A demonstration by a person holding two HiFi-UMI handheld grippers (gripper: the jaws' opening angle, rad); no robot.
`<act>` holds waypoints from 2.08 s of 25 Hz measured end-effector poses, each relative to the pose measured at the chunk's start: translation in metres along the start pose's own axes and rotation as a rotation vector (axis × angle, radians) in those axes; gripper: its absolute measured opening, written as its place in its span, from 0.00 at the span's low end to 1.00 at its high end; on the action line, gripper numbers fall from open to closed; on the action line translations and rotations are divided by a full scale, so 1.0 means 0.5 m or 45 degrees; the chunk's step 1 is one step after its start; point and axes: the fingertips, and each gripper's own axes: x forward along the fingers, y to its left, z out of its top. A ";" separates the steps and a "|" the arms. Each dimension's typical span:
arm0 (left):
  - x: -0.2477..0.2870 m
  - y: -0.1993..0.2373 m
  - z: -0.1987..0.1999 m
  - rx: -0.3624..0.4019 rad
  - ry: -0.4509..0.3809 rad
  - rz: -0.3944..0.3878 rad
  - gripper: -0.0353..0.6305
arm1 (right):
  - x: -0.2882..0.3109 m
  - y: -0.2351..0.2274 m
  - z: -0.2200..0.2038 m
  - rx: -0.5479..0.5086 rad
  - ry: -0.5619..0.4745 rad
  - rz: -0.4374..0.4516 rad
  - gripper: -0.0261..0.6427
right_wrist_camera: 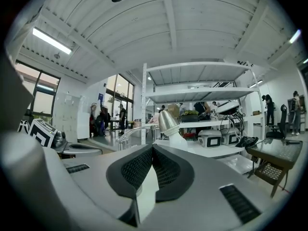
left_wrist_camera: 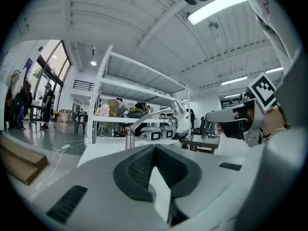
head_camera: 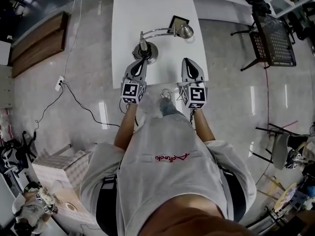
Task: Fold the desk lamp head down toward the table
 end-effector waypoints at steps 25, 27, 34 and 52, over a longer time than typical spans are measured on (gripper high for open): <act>0.062 0.065 -0.067 -0.052 0.058 0.002 0.35 | 0.093 0.022 -0.089 0.048 0.164 0.055 0.05; 0.059 0.064 -0.081 -0.064 0.072 -0.005 0.36 | 0.086 0.022 -0.098 0.044 0.181 0.045 0.05; 0.074 0.086 -0.102 -0.075 0.097 -0.008 0.40 | 0.069 0.019 -0.108 0.044 0.195 0.007 0.05; 0.234 0.101 -0.049 0.044 0.083 -0.155 0.39 | 0.064 0.003 -0.095 0.018 0.179 -0.043 0.05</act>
